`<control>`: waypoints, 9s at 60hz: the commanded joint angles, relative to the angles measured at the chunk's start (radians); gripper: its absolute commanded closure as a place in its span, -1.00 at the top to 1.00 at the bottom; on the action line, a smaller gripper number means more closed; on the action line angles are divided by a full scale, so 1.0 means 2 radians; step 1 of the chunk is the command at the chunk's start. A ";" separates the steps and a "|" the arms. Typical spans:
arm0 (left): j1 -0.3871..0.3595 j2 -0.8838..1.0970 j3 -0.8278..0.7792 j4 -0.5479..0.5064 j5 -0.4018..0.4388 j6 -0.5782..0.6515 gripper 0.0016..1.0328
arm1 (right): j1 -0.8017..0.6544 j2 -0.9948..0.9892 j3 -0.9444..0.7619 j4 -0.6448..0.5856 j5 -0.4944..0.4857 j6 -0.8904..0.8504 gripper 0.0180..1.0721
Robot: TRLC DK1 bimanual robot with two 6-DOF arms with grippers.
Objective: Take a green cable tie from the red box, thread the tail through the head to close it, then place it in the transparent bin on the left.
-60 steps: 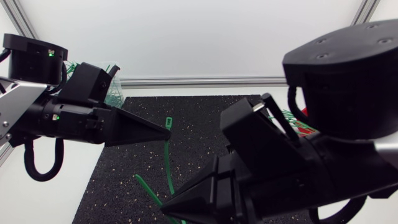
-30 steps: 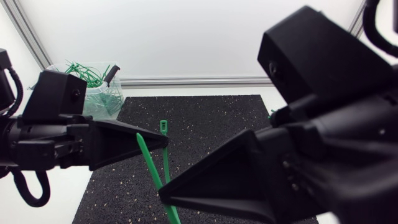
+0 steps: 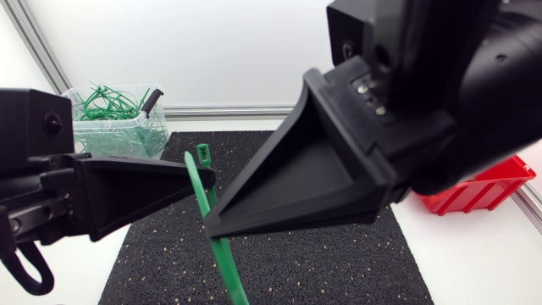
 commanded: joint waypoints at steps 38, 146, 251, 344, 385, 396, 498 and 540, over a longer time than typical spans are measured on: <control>-0.057 -0.018 -0.046 0.083 -0.095 -0.012 -0.93 | -0.045 0.030 0.063 -0.053 -0.052 0.102 -0.90; -0.116 0.021 -0.029 0.130 -0.183 0.024 -0.93 | -0.084 0.005 -0.006 -0.011 -0.068 0.156 -0.90; -0.129 0.028 -0.035 0.130 -0.218 0.060 -0.93 | -0.084 -0.008 -0.039 0.020 -0.062 0.156 -0.90; -0.138 0.033 -0.049 0.134 -0.218 0.067 -0.93 | -0.086 -0.018 -0.038 0.035 -0.049 0.158 -0.90; -0.132 0.042 -0.048 0.137 -0.218 0.071 -0.93 | -0.085 -0.025 -0.046 0.037 -0.049 0.157 -0.90; -0.130 0.042 -0.048 0.137 -0.218 0.070 -0.93 | -0.085 -0.026 -0.051 0.040 -0.049 0.158 -0.90; -0.202 0.017 -0.057 0.133 -0.296 0.142 -0.93 | -0.107 -0.013 -0.035 0.042 -0.047 0.176 -0.90; -0.242 0.001 -0.062 0.126 -0.338 0.165 -0.93 | -0.118 0.007 -0.037 0.022 -0.038 0.153 -0.88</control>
